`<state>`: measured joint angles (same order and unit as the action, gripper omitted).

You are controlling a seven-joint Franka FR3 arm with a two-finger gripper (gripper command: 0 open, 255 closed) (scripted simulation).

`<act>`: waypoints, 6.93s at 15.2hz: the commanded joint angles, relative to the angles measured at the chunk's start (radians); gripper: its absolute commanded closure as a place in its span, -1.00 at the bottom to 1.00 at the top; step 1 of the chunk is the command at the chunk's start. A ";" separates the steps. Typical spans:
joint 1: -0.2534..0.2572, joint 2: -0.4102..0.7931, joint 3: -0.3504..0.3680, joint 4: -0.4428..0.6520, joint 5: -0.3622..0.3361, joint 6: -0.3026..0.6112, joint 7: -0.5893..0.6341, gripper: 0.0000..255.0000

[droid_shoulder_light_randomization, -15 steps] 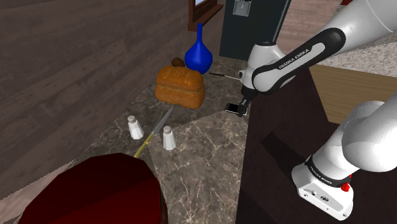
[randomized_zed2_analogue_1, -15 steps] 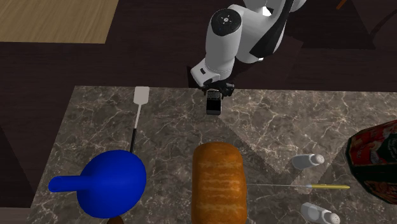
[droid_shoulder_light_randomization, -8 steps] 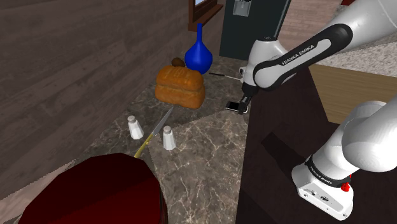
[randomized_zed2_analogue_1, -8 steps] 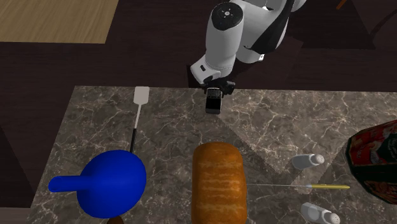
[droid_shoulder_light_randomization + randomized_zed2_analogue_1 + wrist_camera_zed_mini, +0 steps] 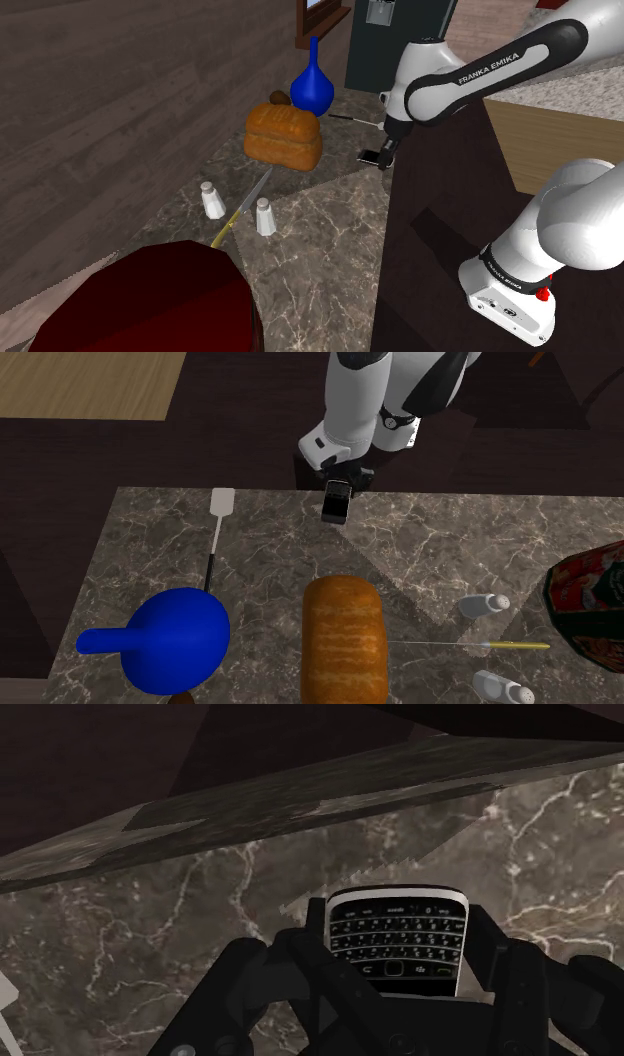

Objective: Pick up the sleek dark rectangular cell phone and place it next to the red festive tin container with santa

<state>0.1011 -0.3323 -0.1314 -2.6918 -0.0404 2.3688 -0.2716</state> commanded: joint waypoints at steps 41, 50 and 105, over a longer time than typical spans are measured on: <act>0.007 -0.216 0.047 0.387 0.010 -0.603 0.036 1.00; 0.091 -0.318 0.222 0.313 0.108 -0.628 0.248 1.00; 0.277 0.427 1.104 0.747 -0.050 -0.356 1.381 1.00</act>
<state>0.3783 0.0911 0.9737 -1.9298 -0.0876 1.9967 1.1084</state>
